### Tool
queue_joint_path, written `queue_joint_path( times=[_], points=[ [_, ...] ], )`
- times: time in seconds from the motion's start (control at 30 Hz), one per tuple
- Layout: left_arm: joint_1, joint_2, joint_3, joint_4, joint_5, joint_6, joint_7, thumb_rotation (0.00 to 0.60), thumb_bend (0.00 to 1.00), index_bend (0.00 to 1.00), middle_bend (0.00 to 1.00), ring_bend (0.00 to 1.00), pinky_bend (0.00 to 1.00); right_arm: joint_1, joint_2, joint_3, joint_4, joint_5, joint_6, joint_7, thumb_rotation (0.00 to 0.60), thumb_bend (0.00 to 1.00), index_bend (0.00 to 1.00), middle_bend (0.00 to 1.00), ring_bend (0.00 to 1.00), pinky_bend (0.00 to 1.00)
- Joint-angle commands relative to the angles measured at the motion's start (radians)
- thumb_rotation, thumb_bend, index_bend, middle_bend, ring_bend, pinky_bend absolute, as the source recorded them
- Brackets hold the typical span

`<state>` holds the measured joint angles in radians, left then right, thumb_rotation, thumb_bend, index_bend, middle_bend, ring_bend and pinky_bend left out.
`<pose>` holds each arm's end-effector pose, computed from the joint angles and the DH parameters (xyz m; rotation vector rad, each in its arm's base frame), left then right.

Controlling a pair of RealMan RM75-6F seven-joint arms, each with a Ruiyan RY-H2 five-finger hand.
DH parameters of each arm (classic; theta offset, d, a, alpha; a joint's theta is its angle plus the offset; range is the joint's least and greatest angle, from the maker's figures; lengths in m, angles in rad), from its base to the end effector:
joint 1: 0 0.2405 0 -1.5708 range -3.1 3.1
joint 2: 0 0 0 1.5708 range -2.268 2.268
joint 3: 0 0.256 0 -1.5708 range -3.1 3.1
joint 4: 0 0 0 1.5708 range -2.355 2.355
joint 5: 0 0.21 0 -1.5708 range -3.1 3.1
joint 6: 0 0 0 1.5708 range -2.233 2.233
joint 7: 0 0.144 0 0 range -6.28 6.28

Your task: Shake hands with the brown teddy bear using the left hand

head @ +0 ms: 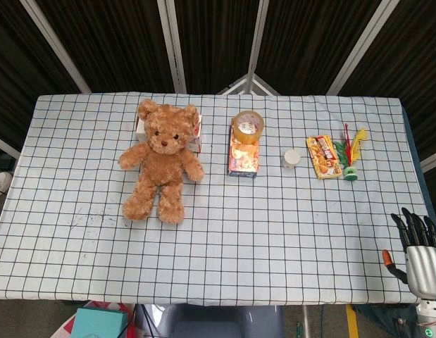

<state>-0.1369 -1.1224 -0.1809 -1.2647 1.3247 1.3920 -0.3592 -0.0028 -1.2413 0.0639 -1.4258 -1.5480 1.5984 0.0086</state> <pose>-0.3775 0.2274 0.2289 -1.1359 -0.8965 -0.9585 -0.3366 -0.1557 0.1507 1.3164 -0.8020 0.8972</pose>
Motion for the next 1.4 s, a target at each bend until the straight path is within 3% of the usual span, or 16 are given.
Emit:
queue_joint_path(
  times=[0.03,0.47,0.6,0.83,1.1,1.27,1.4],
  points=[
    [0.0,0.001,-0.001,0.003,-0.002,-0.001,-0.003,0.6,0.2,0.18,0.13,0.0,0.0,0.004,-0.001,0.0,-0.001,-0.001,-0.004,-0.004,0.6,0.37,0.13,0.07,0.09,0.0],
    [-0.007,-0.003,-0.001,-0.005,0.008,-0.004,-0.005,0.6,0.2,0.18,0.14,0.0,0.0,-0.01,0.001,-0.003,-0.002,0.005,0.01,0.001,0.6,0.37,0.13,0.07,0.09,0.0],
    [-0.015,-0.013,0.008,0.0,0.007,-0.029,0.004,0.6,0.2,0.18,0.14,0.0,0.0,-0.013,0.003,-0.007,-0.003,0.007,0.007,0.007,0.6,0.37,0.13,0.07,0.09,0.0],
    [-0.063,-0.008,-0.004,-0.086,-0.03,-0.128,0.02,0.6,0.15,0.18,0.13,0.0,0.0,-0.022,0.006,-0.001,-0.004,0.017,0.019,0.031,0.6,0.37,0.13,0.07,0.09,0.0],
    [-0.262,0.067,-0.148,-0.298,-0.428,-0.598,-0.033,0.6,0.13,0.18,0.12,0.0,0.0,-0.013,0.005,0.004,-0.008,0.025,0.0,0.045,0.6,0.37,0.13,0.07,0.09,0.0],
    [-0.404,0.024,-0.167,-0.248,-0.624,-0.756,0.021,0.6,0.1,0.18,0.1,0.0,0.0,-0.014,0.004,0.004,-0.014,0.026,-0.001,0.053,0.6,0.37,0.13,0.07,0.09,0.0],
    [-0.495,-0.031,-0.164,-0.192,-0.724,-0.806,0.061,0.6,0.07,0.17,0.09,0.0,0.0,-0.015,0.005,0.004,-0.015,0.027,0.001,0.055,0.6,0.37,0.13,0.07,0.09,0.0]
  ],
)
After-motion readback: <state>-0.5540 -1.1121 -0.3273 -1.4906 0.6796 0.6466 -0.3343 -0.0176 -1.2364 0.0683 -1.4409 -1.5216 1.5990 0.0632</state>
